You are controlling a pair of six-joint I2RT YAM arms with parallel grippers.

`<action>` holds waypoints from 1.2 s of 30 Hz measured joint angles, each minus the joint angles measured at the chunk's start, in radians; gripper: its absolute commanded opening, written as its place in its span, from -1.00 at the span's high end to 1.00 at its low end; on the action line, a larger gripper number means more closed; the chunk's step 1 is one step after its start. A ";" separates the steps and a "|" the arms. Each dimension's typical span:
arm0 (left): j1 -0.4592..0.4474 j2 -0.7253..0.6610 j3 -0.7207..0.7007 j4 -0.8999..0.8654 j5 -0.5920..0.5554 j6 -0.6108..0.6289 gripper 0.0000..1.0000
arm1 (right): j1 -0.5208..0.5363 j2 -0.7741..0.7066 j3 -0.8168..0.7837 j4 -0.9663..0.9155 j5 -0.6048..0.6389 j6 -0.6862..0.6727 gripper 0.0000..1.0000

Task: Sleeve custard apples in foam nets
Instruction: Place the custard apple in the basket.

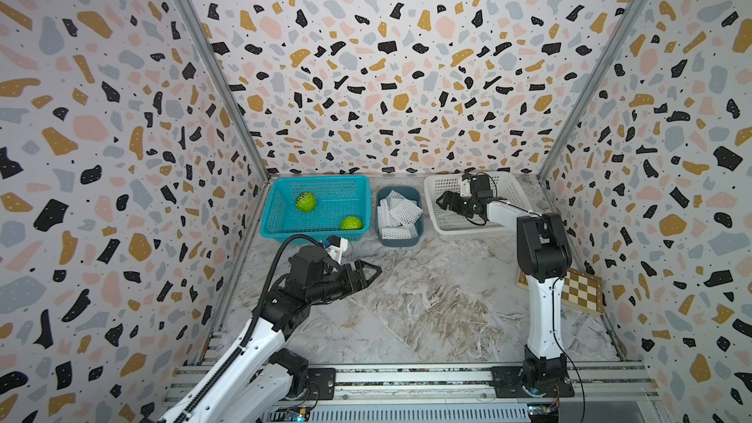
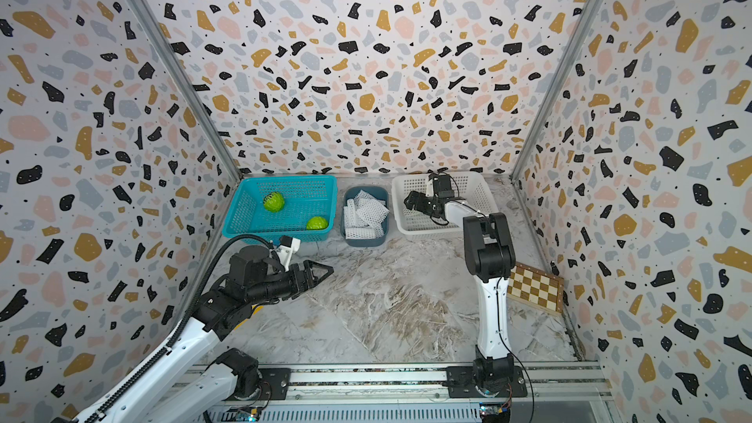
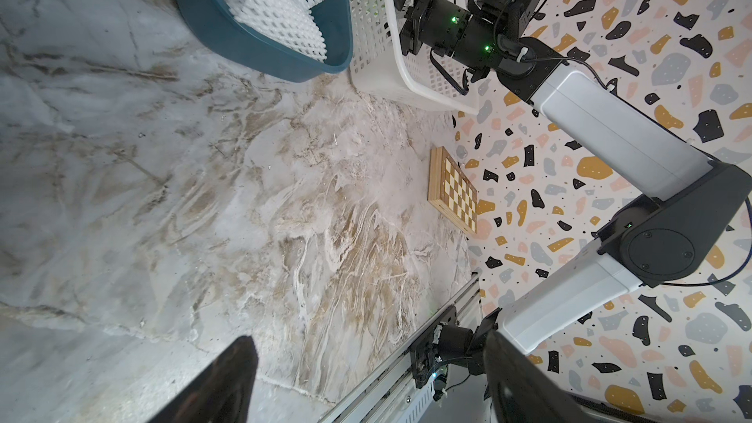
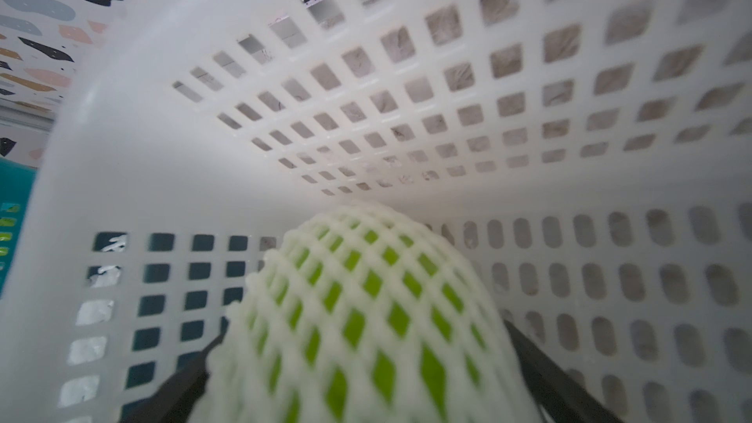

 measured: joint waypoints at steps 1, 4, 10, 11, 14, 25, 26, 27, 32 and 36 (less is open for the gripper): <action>0.000 0.000 0.000 0.000 0.000 0.000 -0.72 | 0.000 -0.003 0.000 -0.005 0.008 -0.002 -0.99; 0.000 0.000 0.000 0.000 0.000 0.000 -0.73 | 0.002 -0.020 0.000 -0.034 0.030 -0.005 -0.99; 0.000 0.002 0.000 0.000 -0.002 0.001 -0.75 | 0.002 -0.113 -0.016 -0.076 0.070 -0.018 -0.99; 0.000 0.004 0.000 0.000 -0.003 0.001 -0.76 | 0.002 -0.137 -0.023 -0.081 0.078 -0.019 -0.99; 0.000 0.008 0.000 -0.002 -0.010 0.004 -0.76 | 0.002 -0.210 -0.055 -0.084 0.099 -0.021 -0.99; 0.025 0.088 0.132 -0.110 -0.113 0.059 -0.80 | 0.106 -0.656 -0.426 -0.054 0.200 -0.016 -0.94; 0.036 0.102 0.154 -0.125 -0.126 0.066 -0.81 | 0.142 -0.712 -0.472 -0.050 0.212 -0.014 -0.94; 0.050 0.117 0.175 -0.139 -0.137 0.074 -0.81 | 0.175 -0.763 -0.513 -0.045 0.227 -0.013 -0.93; 0.138 0.204 0.281 -0.207 -0.195 0.117 -0.85 | 0.311 -0.936 -0.683 -0.018 0.269 -0.008 -0.93; 0.206 0.293 0.375 -0.249 -0.234 0.156 -0.84 | 0.392 -1.024 -0.798 -0.016 0.287 -0.011 -0.94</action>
